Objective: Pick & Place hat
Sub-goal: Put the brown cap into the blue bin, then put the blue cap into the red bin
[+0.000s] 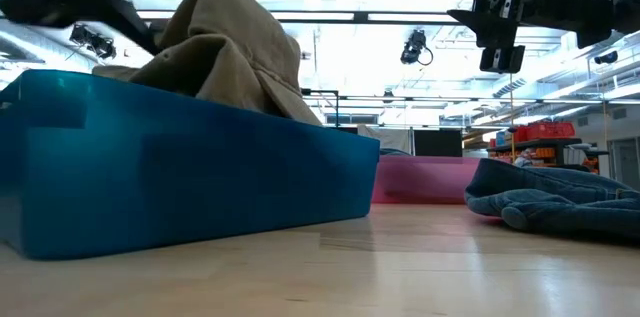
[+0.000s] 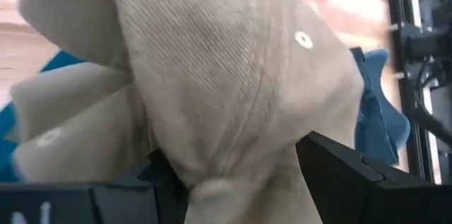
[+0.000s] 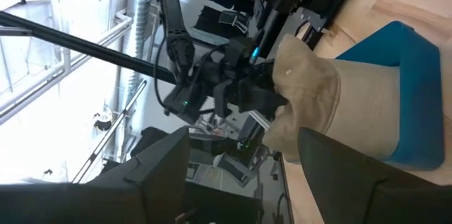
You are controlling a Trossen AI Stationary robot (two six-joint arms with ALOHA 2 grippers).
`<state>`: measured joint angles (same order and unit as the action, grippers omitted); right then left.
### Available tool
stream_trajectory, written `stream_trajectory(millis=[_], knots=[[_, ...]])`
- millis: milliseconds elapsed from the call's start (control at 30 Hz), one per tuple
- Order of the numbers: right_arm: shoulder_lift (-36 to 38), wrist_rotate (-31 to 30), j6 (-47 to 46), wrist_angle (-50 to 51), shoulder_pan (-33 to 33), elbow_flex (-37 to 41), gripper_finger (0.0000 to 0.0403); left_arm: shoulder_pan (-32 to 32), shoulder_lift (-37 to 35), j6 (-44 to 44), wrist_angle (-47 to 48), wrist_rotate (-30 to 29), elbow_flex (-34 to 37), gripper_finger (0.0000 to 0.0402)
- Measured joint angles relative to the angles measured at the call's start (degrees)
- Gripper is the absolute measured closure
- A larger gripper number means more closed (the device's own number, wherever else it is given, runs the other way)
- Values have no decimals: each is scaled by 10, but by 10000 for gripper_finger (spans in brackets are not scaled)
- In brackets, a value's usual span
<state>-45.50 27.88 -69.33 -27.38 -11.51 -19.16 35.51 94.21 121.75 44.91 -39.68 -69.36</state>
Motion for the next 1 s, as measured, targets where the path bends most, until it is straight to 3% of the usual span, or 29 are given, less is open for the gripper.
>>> stream_trajectory(millis=[200,467,600,700,900,1000], knots=[[0,5,4,2,0,0,137,7,-53,-55,-1,50,-1,161],[0,6,11,2,0,0,137,15,-100,-99,4,210,0,161],[0,15,13,2,0,0,137,30,-125,-71,3,217,0,166],[0,17,15,3,0,0,137,44,-149,-56,1,175,0,181],[0,17,26,6,0,0,137,51,-190,-82,17,-55,0,229],[0,17,27,6,0,0,137,32,-198,-117,17,-136,0,251]])
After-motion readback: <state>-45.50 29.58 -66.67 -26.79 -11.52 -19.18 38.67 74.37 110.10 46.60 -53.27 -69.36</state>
